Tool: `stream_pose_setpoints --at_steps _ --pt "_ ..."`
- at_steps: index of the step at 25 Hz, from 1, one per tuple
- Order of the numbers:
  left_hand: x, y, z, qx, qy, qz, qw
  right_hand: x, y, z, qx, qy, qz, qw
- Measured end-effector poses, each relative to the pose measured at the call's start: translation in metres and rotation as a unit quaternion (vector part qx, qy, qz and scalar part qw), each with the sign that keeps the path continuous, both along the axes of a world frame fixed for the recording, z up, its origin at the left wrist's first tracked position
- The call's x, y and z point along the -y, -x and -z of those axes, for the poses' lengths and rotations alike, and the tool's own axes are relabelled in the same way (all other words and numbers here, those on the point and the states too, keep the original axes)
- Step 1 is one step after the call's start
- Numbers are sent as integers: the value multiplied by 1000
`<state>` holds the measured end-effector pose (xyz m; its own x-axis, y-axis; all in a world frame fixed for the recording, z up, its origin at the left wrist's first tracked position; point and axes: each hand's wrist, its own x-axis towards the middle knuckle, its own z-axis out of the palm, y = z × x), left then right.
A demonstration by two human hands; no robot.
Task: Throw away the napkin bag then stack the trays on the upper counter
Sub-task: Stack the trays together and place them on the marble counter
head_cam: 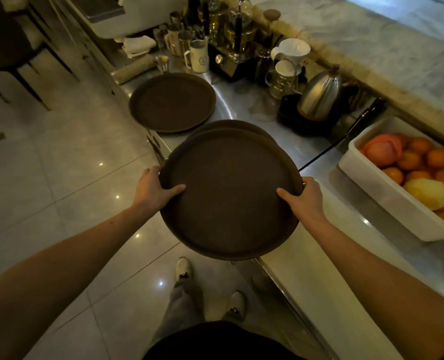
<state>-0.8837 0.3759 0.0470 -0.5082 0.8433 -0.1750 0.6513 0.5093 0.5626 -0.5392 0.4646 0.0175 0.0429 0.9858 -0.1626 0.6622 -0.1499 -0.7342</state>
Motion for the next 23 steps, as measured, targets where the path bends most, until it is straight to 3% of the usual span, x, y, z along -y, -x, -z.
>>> stream_pose_setpoints --at_steps 12,23 --pt "-135 103 41 29 81 156 984 -66 81 15 78 108 89 987" --pt "-183 119 71 50 107 199 973 -103 100 40 123 183 111 969"
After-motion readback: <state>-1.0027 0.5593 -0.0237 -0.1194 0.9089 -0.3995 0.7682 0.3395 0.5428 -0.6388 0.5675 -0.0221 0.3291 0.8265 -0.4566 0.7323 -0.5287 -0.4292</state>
